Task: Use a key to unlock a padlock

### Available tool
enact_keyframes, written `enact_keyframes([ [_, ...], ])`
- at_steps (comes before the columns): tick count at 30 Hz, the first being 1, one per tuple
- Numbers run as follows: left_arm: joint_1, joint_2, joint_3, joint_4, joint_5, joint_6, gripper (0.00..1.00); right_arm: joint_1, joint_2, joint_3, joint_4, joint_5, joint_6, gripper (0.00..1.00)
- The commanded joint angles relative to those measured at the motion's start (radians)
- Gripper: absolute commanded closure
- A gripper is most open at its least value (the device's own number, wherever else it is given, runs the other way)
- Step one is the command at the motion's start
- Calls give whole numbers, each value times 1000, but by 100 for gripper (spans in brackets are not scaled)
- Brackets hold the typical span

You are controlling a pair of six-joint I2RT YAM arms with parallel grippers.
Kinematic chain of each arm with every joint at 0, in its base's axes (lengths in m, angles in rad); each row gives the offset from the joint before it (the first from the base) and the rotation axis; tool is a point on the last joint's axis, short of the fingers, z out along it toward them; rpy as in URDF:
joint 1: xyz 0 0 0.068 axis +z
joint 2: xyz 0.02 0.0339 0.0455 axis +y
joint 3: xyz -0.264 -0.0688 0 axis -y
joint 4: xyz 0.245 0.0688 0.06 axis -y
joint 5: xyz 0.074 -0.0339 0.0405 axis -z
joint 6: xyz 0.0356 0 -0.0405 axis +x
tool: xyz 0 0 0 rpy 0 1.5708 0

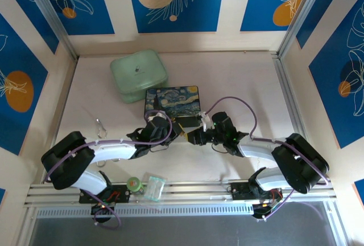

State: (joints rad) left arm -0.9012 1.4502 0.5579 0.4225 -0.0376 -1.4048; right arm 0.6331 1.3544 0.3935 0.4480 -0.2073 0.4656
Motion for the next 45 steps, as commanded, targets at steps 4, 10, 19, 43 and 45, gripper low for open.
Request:
enact_keyframes([
  [4,-18,-13,5,30,54,5,100,-61,26,8,-83,135,41,58],
  [10,-19,7,10,39,58,0,100,-61,14,-6,-51,109,49,55],
  [19,-18,69,22,64,60,-7,100,-58,-56,-54,25,77,35,42],
  [43,-31,155,154,-400,-61,247,96,-50,-113,111,-272,368,94,12],
  [45,-31,152,167,-435,-79,260,95,-53,-95,142,-294,377,103,9],
])
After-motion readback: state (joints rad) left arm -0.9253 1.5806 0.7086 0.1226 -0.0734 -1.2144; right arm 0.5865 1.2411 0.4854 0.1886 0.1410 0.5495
